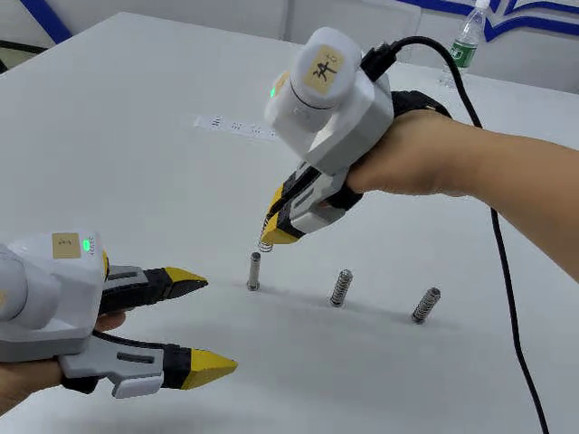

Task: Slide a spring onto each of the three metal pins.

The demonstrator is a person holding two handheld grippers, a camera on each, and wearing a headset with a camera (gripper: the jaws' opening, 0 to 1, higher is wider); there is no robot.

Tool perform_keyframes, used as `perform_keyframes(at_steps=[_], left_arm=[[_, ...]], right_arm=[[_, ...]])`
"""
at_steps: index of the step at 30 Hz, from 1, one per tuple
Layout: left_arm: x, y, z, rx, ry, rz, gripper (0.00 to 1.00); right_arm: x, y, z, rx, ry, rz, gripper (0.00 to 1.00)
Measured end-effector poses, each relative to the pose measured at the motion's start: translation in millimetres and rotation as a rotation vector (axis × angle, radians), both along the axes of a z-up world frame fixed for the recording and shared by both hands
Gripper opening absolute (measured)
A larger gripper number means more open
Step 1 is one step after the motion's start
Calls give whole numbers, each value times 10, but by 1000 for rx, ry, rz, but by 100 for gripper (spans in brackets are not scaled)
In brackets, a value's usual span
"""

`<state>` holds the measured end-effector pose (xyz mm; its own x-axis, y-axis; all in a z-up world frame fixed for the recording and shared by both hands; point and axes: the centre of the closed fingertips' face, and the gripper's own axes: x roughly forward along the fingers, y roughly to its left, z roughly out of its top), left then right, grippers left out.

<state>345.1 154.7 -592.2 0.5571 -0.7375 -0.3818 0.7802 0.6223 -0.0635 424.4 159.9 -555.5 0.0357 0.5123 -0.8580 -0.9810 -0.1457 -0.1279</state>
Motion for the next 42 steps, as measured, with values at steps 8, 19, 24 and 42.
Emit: perform_keyframes(at_steps=[8,19,24,42], left_arm=[[-9,60,-16,-9,10,24,67],[-3,90,-36,-11,20,38,69],[-1,85,-35,-9,20,35,68],[-3,86,-61,-6,30,33,68]], right_arm=[[92,65,-164,-26,25,-11,12],[80,43,-260,-48,43,-19,12],[74,45,-297,-55,53,-23,12],[20,56,-627,-104,67,-28,12]])
